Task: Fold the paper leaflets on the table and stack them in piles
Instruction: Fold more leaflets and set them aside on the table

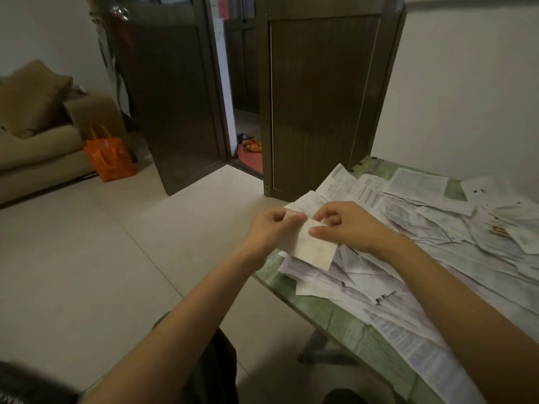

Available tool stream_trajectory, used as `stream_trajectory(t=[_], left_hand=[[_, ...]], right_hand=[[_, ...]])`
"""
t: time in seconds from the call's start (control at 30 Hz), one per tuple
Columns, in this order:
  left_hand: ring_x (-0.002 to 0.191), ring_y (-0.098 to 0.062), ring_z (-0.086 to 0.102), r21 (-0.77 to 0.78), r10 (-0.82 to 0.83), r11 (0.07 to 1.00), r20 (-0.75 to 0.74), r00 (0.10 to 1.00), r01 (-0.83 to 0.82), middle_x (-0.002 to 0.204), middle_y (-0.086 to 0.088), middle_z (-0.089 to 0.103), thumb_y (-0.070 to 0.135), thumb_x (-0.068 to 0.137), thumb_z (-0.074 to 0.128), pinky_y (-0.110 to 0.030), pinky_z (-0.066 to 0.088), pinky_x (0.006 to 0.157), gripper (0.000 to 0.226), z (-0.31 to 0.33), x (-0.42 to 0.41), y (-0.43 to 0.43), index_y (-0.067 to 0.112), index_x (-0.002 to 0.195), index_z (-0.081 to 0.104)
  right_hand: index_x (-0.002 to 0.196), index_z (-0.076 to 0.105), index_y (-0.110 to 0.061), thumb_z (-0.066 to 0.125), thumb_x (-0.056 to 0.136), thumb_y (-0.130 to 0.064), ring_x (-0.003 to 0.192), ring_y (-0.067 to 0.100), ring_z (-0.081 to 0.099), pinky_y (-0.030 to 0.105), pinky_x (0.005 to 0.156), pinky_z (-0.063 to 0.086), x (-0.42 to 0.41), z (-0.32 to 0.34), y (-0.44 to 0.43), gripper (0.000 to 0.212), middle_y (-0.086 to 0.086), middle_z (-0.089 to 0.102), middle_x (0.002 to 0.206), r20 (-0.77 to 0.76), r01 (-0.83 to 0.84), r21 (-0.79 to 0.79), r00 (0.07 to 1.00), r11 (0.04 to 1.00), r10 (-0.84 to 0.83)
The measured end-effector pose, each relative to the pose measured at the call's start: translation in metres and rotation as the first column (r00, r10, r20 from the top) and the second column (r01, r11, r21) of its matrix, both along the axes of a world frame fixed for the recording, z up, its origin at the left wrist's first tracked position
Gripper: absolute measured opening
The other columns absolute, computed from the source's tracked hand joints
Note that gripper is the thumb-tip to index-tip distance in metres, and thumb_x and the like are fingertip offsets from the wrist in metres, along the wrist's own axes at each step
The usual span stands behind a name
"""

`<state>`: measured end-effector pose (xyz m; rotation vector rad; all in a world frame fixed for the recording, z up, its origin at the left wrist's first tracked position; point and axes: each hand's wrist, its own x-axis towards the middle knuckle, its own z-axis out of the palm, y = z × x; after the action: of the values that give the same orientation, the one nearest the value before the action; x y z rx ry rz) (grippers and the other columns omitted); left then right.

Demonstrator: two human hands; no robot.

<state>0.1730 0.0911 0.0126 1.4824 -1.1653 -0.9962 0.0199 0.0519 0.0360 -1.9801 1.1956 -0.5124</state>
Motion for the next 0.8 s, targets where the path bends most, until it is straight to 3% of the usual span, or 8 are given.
stream_trajectory(t=[0.07,0.17,0.33,0.4,0.47,0.6,0.7,0.8], left_hand=[[0.076,-0.014,0.064,0.037,0.028,0.999,-0.145,0.989,-0.023,0.094,-0.005,0.066,0.023,0.087,0.063,-0.019,0.055,0.061,0.017,-0.004,-0.002,0.003,0.009,0.096,0.063],[0.083,-0.019,0.067,0.141,0.037,0.990,-0.333,0.942,0.010,0.104,-0.011,0.067,0.017,0.089,0.061,-0.025,0.057,0.067,0.018,-0.015,-0.006,0.009,0.007,0.103,0.059],[0.087,-0.024,0.065,0.210,0.155,0.974,-0.365,0.918,-0.081,0.105,-0.010,0.064,0.014,0.095,0.053,-0.033,0.057,0.068,0.028,-0.028,-0.013,0.011,0.003,0.120,0.053],[0.087,-0.024,0.063,0.220,0.165,0.971,-0.335,0.928,-0.093,0.110,-0.011,0.061,0.013,0.096,0.050,-0.030,0.055,0.064,0.033,-0.028,-0.014,0.010,0.003,0.127,0.049],[0.083,-0.021,0.062,0.219,0.139,0.973,-0.317,0.938,-0.070,0.107,-0.009,0.061,0.012,0.096,0.049,-0.027,0.054,0.061,0.032,-0.027,-0.015,0.010,0.002,0.127,0.048],[0.076,-0.016,0.061,0.210,0.071,0.978,-0.300,0.951,-0.007,0.091,-0.003,0.060,0.010,0.096,0.049,-0.025,0.055,0.060,0.027,-0.025,-0.019,0.010,0.002,0.122,0.051],[0.076,-0.017,0.060,0.208,0.037,0.978,-0.292,0.956,0.025,0.093,-0.005,0.061,0.008,0.096,0.048,-0.029,0.055,0.066,0.023,-0.024,-0.024,0.009,0.003,0.118,0.053],[0.076,-0.018,0.060,0.198,0.016,0.979,-0.289,0.957,0.043,0.090,-0.004,0.060,0.008,0.096,0.047,-0.030,0.054,0.067,0.015,-0.024,-0.025,0.008,0.007,0.109,0.053]], right_hand=[[0.089,0.060,-0.015,0.066,0.086,-0.019,0.079,0.013,0.061,0.017,0.061,0.048,0.000,-0.007,0.002,0.007,0.001,0.062,0.085,0.077,0.125,-0.049,0.990,0.991,-0.121],[0.085,0.059,-0.013,0.062,0.089,-0.015,0.071,0.008,0.060,0.012,0.049,0.046,-0.001,-0.014,0.007,0.005,0.002,0.064,0.083,0.260,0.212,0.121,0.936,0.970,-0.237],[0.097,0.064,-0.007,0.059,0.091,-0.015,0.078,0.015,0.059,0.025,0.068,0.050,-0.015,-0.021,0.001,0.011,0.005,0.065,0.093,0.174,0.259,0.075,0.947,0.963,-0.269],[0.105,0.064,-0.010,0.056,0.092,-0.018,0.095,0.020,0.056,0.029,0.081,0.043,-0.035,-0.024,-0.014,0.017,0.008,0.063,0.110,-0.004,0.368,-0.220,0.926,0.903,-0.378],[0.115,0.063,-0.015,0.053,0.093,-0.023,0.120,0.028,0.043,0.035,0.096,0.033,-0.057,-0.028,-0.027,0.025,0.011,0.050,0.134,-0.292,0.278,-0.460,0.849,0.843,-0.440],[0.130,0.051,-0.014,0.042,0.097,-0.037,0.137,0.032,0.024,0.039,0.108,0.024,-0.077,-0.044,-0.041,0.042,0.014,0.027,0.150,-0.649,0.163,-0.324,0.678,0.932,-0.344],[0.106,0.055,-0.003,0.041,0.097,-0.032,0.116,0.033,0.044,0.036,0.089,0.035,-0.077,-0.051,-0.043,0.034,0.018,0.050,0.126,-0.594,0.232,-0.318,0.707,0.919,-0.384],[0.111,0.054,0.002,0.043,0.097,-0.024,0.112,0.034,0.047,0.037,0.088,0.036,-0.076,-0.051,-0.039,0.032,0.020,0.053,0.122,-0.499,0.254,-0.392,0.749,0.884,-0.436]])
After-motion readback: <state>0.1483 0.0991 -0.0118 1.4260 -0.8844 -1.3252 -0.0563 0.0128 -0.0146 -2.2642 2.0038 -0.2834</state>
